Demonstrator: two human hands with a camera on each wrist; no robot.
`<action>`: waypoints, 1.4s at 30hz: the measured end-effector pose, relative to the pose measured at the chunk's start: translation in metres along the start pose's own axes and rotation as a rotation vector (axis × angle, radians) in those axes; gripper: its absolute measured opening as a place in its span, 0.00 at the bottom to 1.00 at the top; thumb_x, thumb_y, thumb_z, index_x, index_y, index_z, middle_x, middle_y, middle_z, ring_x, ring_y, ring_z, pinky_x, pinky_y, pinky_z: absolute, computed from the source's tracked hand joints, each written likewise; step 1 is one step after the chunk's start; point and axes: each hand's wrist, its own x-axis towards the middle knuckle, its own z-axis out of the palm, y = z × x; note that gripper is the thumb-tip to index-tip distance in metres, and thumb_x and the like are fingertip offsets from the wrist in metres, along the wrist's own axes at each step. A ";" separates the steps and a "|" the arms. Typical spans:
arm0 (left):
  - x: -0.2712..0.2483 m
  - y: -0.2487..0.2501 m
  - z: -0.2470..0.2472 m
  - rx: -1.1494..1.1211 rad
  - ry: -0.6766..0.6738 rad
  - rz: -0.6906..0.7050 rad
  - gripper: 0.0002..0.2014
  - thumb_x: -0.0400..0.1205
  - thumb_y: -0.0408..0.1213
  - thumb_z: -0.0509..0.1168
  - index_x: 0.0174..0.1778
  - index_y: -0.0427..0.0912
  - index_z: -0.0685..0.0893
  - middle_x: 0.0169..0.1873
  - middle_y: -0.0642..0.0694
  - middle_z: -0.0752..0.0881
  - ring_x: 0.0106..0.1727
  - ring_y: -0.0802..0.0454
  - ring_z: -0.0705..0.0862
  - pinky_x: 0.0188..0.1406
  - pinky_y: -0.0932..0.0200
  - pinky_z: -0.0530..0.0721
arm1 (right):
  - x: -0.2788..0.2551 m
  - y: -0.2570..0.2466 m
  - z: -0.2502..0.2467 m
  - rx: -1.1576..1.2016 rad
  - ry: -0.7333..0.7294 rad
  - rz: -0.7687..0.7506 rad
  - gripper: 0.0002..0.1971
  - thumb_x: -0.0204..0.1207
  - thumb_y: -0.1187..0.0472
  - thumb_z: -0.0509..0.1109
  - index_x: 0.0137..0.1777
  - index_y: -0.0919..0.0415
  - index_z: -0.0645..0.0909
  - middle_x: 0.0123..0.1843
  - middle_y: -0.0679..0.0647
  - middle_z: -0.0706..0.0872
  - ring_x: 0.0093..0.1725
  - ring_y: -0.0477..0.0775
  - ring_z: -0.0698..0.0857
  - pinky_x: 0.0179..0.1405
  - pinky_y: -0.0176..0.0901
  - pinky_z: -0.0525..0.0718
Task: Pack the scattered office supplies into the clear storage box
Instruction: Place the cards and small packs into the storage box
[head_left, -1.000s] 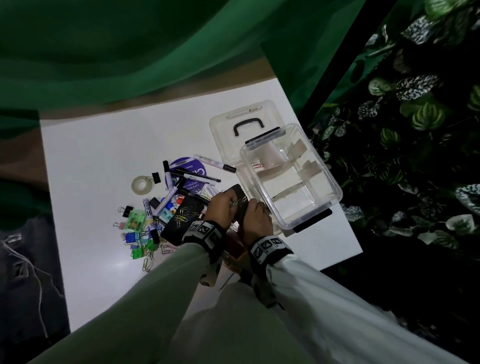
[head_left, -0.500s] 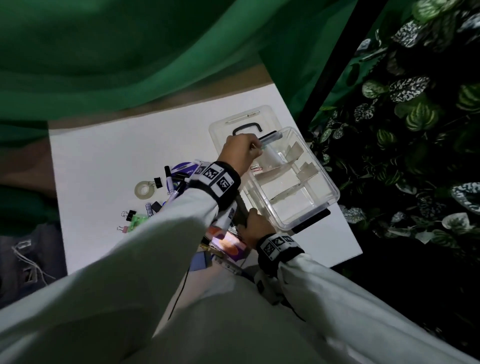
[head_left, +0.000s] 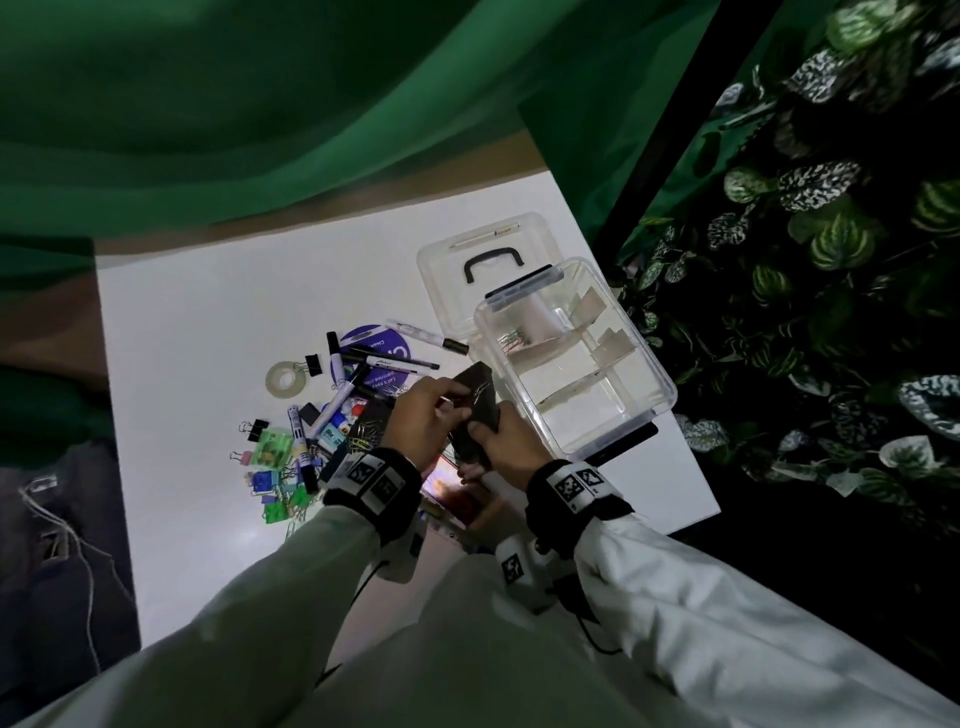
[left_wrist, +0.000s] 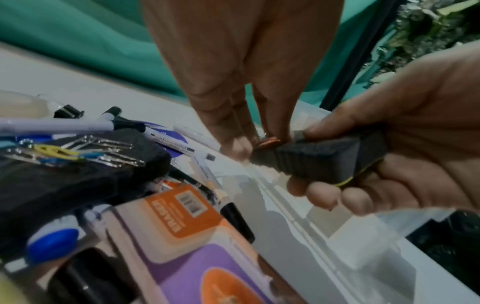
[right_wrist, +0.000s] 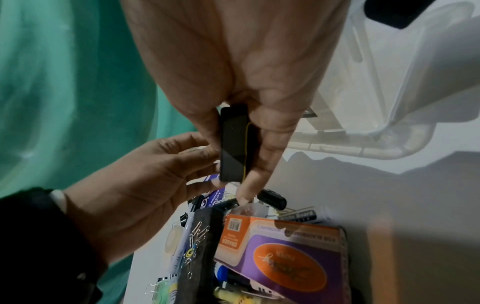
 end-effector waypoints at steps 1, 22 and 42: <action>0.000 0.002 0.000 -0.011 0.019 0.014 0.10 0.74 0.30 0.73 0.51 0.41 0.88 0.46 0.46 0.85 0.44 0.54 0.83 0.41 0.82 0.73 | -0.002 -0.002 -0.001 0.069 -0.002 0.003 0.12 0.82 0.59 0.64 0.61 0.61 0.70 0.49 0.59 0.85 0.40 0.57 0.89 0.38 0.51 0.90; 0.050 0.074 -0.034 -0.238 -0.089 0.079 0.06 0.73 0.28 0.74 0.39 0.44 0.86 0.32 0.50 0.86 0.33 0.58 0.82 0.39 0.63 0.84 | -0.007 0.010 -0.012 0.011 -0.093 -0.030 0.15 0.79 0.51 0.65 0.61 0.55 0.69 0.54 0.59 0.85 0.47 0.65 0.89 0.51 0.66 0.87; -0.046 -0.061 -0.012 0.715 -0.387 0.265 0.29 0.69 0.45 0.76 0.67 0.56 0.77 0.66 0.45 0.75 0.67 0.46 0.74 0.67 0.47 0.73 | -0.027 0.011 -0.018 -0.068 -0.151 -0.064 0.22 0.86 0.41 0.47 0.72 0.51 0.66 0.51 0.56 0.84 0.47 0.63 0.86 0.45 0.57 0.87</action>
